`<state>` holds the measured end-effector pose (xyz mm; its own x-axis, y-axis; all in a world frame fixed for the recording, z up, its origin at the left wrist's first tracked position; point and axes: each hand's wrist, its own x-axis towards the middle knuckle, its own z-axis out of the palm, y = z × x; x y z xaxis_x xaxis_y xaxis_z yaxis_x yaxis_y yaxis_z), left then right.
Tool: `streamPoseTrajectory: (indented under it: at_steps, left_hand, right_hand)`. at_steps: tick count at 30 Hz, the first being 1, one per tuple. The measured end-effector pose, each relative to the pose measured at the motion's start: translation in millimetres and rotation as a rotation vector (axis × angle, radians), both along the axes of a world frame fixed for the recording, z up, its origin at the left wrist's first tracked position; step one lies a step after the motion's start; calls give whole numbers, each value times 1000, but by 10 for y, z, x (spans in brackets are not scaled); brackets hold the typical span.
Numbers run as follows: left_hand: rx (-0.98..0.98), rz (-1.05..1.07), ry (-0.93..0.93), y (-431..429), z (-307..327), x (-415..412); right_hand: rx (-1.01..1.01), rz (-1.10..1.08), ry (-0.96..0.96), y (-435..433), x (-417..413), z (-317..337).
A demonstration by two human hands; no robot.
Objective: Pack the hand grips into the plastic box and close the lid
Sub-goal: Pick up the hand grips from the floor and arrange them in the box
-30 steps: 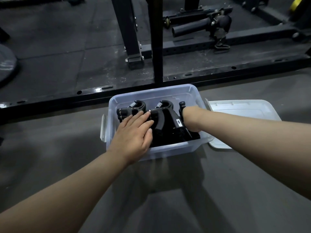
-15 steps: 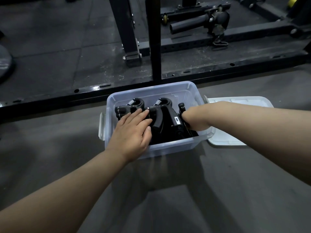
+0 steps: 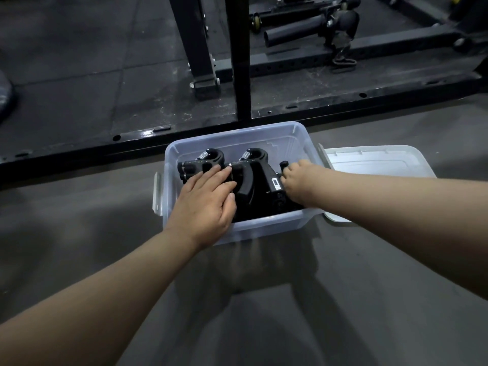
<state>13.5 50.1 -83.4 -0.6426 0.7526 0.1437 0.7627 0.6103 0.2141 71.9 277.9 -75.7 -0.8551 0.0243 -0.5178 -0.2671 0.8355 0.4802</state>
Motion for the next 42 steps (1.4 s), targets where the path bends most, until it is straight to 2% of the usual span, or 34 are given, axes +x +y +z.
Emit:
streamPoseTrajectory:
  at_steps: [3,8,12,20,24,29,35,42]
  left_hand:
    - [2,-4,-2,1,0,-2]
    - [3,-2,-4,-1,-6,-10]
    - [4,-2,-15,7,0,-8]
    - [7,2,-9,6,5,5]
    - [16,-1,-9,0,-1,5]
    - [2,-4,-2,4,-1,-7]
    - [5,0,-5,-2,-7,-6]
    - [0,-2,-11,9,13,-2]
  right_hand:
    - [94,38,53,15,2,18]
    - [8,-24,-57,39,-65,186]
    - [78,93,35,43,17,91]
    - [105,184,18,15,-10,7]
    - [4,163,-28,13,-23,75]
    - [-204,-59,-124,79,-64,152]
    - [-372,-177,-121,112,-92,208]
    - [-344,-116,-127,49,-98,179]
